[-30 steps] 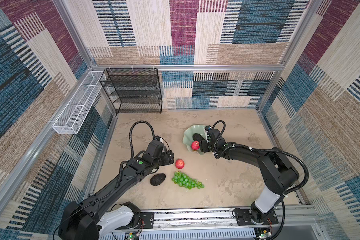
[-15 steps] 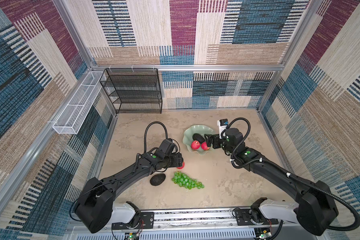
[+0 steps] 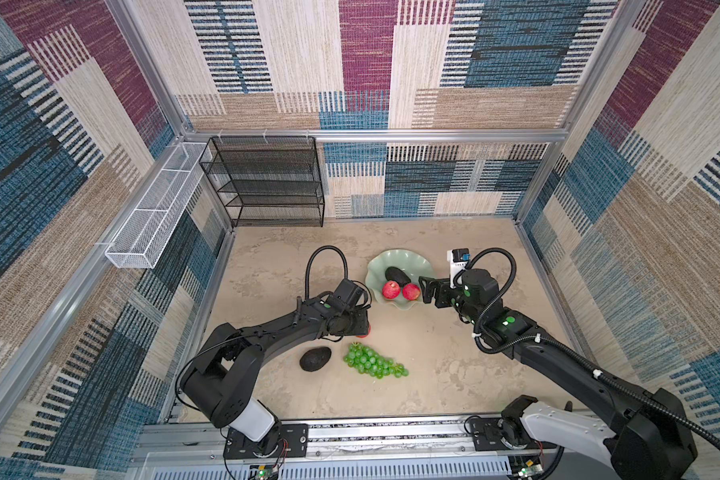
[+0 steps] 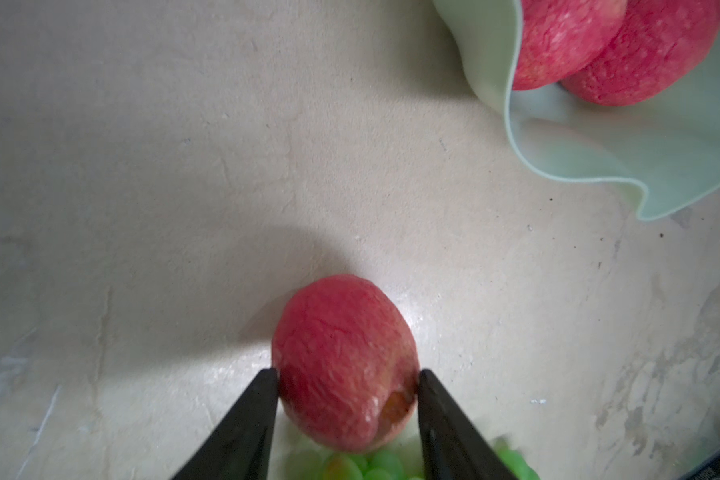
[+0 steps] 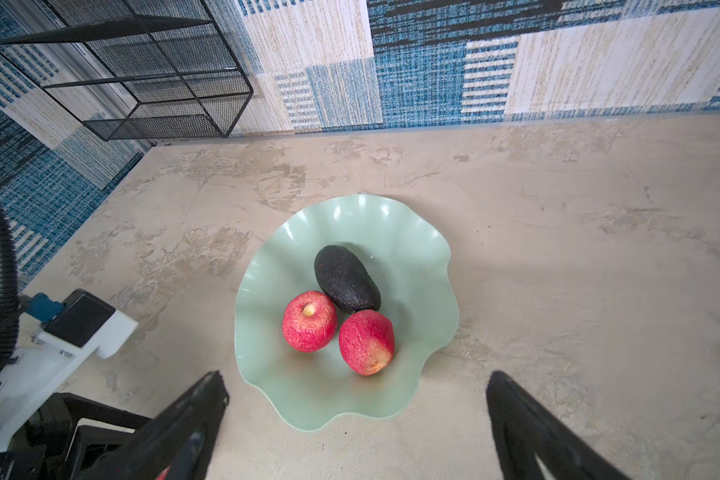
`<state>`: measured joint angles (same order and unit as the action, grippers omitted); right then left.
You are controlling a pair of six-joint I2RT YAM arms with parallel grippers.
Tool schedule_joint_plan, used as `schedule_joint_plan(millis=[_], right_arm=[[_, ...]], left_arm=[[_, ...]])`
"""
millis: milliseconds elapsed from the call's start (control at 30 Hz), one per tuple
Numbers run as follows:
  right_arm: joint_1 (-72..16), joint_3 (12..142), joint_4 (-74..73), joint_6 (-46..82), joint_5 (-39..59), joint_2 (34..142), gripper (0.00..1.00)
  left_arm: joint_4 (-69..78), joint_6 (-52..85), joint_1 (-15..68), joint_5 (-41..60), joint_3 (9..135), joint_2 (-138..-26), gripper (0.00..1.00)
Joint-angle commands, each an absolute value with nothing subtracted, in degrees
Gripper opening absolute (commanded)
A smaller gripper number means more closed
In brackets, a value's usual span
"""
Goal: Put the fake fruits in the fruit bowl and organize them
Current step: 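Grasp the last red apple with the left gripper and carry it to the bowl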
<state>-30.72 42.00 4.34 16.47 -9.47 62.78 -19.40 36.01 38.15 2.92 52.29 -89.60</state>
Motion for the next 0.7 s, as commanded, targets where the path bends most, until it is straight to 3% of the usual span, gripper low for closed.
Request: schedule_joint_plan(millis=[0, 333, 667], right_arm=[[-30.7, 42.8, 2.4, 16.7, -9.8, 63.2, 0.99], [-30.6, 42.2, 2.2, 16.9, -9.9, 62.6, 0.99], [-30.6, 40.4, 4.4, 17.9, -10.7, 58.6, 0.99]], left_arm=[[-20.2, 35.3, 38.2, 1.2, 52.0, -89.1, 0.51], [-21.8, 31.0, 38.2, 1.3, 58.1, -82.5, 0.49], [-26.2, 21.9, 37.9, -1.2, 82.9, -101.2, 0.50]])
